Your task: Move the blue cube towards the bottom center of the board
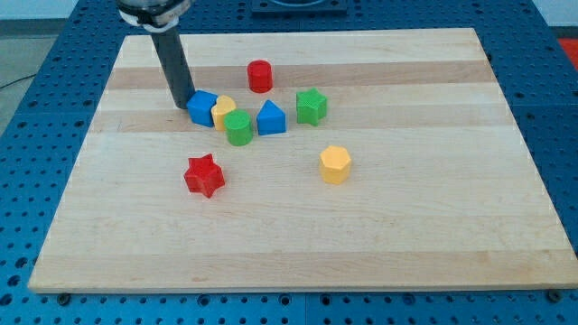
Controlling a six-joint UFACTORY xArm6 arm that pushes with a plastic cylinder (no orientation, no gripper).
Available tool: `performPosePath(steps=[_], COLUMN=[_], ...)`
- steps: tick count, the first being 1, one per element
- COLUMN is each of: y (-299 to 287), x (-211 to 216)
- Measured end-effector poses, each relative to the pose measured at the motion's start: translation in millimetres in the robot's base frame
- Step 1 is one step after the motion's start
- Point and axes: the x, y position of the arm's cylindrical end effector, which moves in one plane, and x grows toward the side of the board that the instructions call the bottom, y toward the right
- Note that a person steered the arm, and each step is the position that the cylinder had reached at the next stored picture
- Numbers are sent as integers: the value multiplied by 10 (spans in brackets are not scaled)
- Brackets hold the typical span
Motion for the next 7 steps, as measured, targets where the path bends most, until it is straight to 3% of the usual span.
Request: performPosePath(steps=[1,2,4,7], y=[165,150,173,739], x=[338,389,76,766])
